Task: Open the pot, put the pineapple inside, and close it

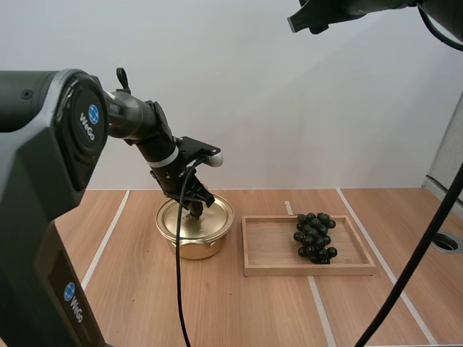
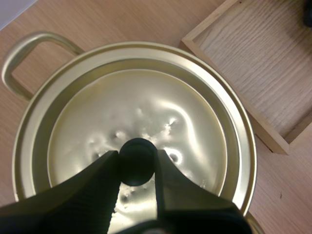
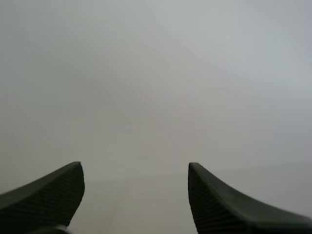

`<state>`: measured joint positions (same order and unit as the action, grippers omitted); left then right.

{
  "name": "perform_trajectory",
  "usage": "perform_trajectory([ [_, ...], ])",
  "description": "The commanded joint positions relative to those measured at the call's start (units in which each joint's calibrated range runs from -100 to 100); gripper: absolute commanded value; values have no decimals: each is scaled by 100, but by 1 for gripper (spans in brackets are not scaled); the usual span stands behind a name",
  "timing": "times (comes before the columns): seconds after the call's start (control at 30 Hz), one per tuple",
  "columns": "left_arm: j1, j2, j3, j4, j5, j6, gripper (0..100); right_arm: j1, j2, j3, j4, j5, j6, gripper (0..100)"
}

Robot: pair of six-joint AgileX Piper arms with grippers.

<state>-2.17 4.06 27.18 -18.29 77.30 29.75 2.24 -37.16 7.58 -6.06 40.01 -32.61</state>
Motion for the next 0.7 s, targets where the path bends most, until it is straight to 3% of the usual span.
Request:
perform_trajectory([
  [0.0, -6, 164, 121, 20, 90, 18, 4, -21, -84, -9, -22, -175, 24, 100],
  [0.1, -6, 164, 121, 34, 188, 18, 25, -21, -84, -9, -22, -175, 24, 100],
  [0.27, -6, 164, 121, 47, 345, 18, 100, -21, -84, -9, -22, -175, 24, 100],
  [0.67, -6, -237, 22, 47, 236, 18, 100, -21, -84, -9, -22, -175, 24, 100],
])
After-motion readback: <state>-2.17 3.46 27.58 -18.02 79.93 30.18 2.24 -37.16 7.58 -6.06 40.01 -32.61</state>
